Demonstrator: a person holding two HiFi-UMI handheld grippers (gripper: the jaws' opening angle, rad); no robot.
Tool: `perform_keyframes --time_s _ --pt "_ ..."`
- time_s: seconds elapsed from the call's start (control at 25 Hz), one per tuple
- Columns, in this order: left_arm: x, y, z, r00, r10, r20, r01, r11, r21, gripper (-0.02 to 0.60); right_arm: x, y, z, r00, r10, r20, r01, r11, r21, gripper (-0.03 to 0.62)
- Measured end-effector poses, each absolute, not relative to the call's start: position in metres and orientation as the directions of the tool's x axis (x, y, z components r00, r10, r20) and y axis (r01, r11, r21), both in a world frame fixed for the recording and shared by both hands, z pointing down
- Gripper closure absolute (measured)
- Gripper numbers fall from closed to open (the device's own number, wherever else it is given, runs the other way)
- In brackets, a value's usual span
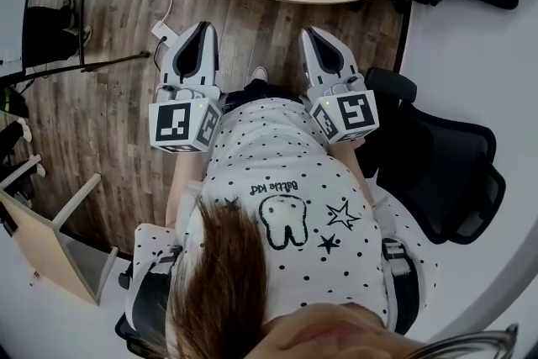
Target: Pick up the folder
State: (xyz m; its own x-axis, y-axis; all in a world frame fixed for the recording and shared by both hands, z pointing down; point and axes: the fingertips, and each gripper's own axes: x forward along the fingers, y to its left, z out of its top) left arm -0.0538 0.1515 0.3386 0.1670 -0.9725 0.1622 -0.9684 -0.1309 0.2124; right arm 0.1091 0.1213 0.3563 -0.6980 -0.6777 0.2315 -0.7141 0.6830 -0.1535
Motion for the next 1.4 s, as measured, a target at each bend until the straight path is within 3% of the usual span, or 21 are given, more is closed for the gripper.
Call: perform_keyframes --time_s 0.44,0.84,1.12,1.4 --pt "-0.043 0.147 0.338 0.145 -0.974 0.173 -0.973 -0.109 0.202 0.555 0.124 0.117 0.364 -0.703 -0.669 0.243 -0.71 0.681 -0.178 0.588" --pt "-0.041 0.133 0.341 0.195 -0.964 0.182 -0.966 -0.157 0.204 0.555 0.128 0.113 0.372 -0.665 -0.699 0.261 -0.746 0.635 -0.199 0.588" --pt "-0.082 0.073 0.363 0.238 -0.944 0.227 -0.951 -0.179 0.252 0.554 0.095 0.06 0.385 -0.612 -0.718 0.333 -0.79 0.581 -0.199 0.588" --pt "-0.058 0.063 0.348 0.315 -0.931 0.187 -0.934 -0.269 0.234 0.554 0.122 0.055 0.373 -0.553 -0.774 0.308 -0.833 0.521 -0.186 0.588"
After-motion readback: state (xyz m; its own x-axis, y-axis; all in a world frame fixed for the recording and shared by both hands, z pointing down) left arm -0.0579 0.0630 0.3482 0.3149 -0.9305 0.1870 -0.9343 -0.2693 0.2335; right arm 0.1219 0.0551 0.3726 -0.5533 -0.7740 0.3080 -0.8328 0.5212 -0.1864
